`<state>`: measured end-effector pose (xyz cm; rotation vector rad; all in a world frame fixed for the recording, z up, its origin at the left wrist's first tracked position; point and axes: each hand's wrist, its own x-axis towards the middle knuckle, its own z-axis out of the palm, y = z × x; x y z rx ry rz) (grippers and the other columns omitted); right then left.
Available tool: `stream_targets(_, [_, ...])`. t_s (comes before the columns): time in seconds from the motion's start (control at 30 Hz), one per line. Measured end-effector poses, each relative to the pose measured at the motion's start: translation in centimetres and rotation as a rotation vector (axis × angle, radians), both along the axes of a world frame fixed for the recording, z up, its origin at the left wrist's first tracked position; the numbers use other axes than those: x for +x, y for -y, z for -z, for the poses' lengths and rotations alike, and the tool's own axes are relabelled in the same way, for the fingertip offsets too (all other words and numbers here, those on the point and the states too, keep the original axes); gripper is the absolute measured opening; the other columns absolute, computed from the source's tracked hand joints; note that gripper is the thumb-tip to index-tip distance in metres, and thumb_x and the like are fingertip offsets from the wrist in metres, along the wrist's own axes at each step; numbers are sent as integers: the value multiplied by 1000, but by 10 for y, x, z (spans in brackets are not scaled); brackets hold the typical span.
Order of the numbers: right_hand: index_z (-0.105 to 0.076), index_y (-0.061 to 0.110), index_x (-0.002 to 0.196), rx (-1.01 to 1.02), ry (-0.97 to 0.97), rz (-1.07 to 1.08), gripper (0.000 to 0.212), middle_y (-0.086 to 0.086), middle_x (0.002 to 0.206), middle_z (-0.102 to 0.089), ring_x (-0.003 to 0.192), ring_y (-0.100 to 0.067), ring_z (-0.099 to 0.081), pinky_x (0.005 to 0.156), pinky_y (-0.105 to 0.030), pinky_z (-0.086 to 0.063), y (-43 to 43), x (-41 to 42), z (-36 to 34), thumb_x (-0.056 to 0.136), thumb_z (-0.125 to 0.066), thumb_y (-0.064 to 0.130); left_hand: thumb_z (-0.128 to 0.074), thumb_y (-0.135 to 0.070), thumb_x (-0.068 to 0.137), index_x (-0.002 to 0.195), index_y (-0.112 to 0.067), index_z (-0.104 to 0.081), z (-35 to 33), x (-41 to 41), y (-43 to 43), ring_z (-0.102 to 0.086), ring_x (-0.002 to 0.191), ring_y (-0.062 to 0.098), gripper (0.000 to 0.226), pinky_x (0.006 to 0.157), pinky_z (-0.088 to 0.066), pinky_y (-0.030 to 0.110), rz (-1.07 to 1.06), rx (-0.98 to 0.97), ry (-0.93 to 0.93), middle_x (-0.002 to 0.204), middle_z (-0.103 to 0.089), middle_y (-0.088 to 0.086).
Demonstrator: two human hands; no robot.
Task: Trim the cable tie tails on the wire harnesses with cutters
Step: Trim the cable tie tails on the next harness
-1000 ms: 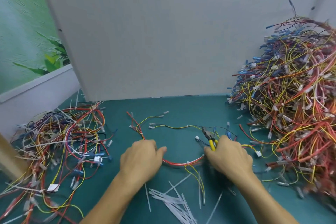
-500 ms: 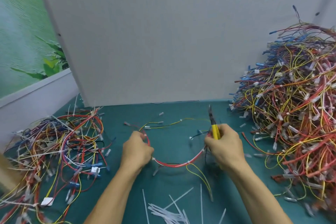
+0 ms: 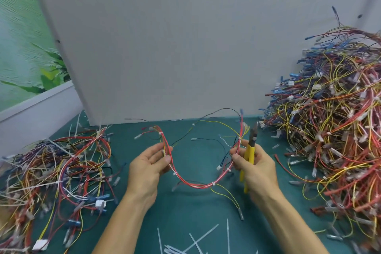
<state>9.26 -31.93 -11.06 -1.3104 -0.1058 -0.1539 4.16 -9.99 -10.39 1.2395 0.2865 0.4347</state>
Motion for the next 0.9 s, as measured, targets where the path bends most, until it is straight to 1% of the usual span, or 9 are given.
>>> stream_targets(0.13, [-65,12,99,-76,47,-22,30,7,76,-72,72,-7,-66,69,-13,-52,-2,1,0,86,-59,-13,-58,16,83,98,-19,-69,3,1,5,-65,74,8,40,64,-52,25,34,120,-17,85,-74,-4])
stream_targets(0.23, [-67,16,94,-120,78,-14,30,7,77,-72,75,-10,-66,71,-15,-52,-3,4,-1,87,-59,-12,-59,17,81,93,-22,-70,4,0,10,-64,73,6,42,58,-53,20,67,168,-8,83,-73,-4])
stream_targets(0.4, [-66,18,91,-126,95,-10,32,8,77,-71,76,-12,-66,72,-17,-53,-4,3,-2,87,-59,-12,-59,19,80,87,-23,-73,4,1,10,-63,76,12,45,60,-54,21,80,236,25,84,-73,-4])
stream_targets(0.6, [-66,15,89,-89,76,14,28,8,72,-71,68,-4,-63,66,-14,-52,-5,2,-8,86,-60,-12,-62,14,81,96,-27,-70,4,1,14,-64,83,13,44,72,-55,25,73,341,-15,88,-74,-4])
stream_targets(0.67, [-65,14,89,-48,50,30,26,7,72,-71,66,-3,-63,62,-15,-52,-4,2,-11,85,-61,-12,-68,2,81,111,-28,-68,6,1,14,-63,95,17,42,86,-52,29,0,573,-87,103,-71,-2])
stream_targets(0.73, [-65,12,89,1,18,44,25,5,71,-71,64,-4,-63,58,-16,-52,-4,3,-13,84,-62,-12,-73,-17,82,133,-21,-56,8,0,18,-49,122,23,54,104,-38,37,-138,1035,-265,135,-54,3])
stream_targets(0.77, [-65,11,89,22,2,50,24,4,71,-72,63,-4,-63,57,-16,-52,-4,3,-13,84,-63,-12,-72,-25,82,136,-21,-52,9,-3,23,-39,130,24,58,106,-31,40,-210,1197,-290,144,-44,3])
stream_targets(0.83, [-64,11,89,40,-23,59,23,3,71,-72,63,-4,-64,56,-16,-51,-5,3,-14,84,-64,-11,-68,-33,85,128,-25,-59,6,-7,37,-39,125,23,45,98,-29,39,-216,1316,-122,140,-47,-1])
stream_targets(0.9, [-64,12,88,45,-37,65,24,2,72,-72,65,-8,-64,57,-19,-51,-5,3,-14,83,-64,-11,-62,-40,86,113,-29,-69,4,-10,49,-47,110,14,30,87,-28,31,-43,1319,75,121,-60,-11])
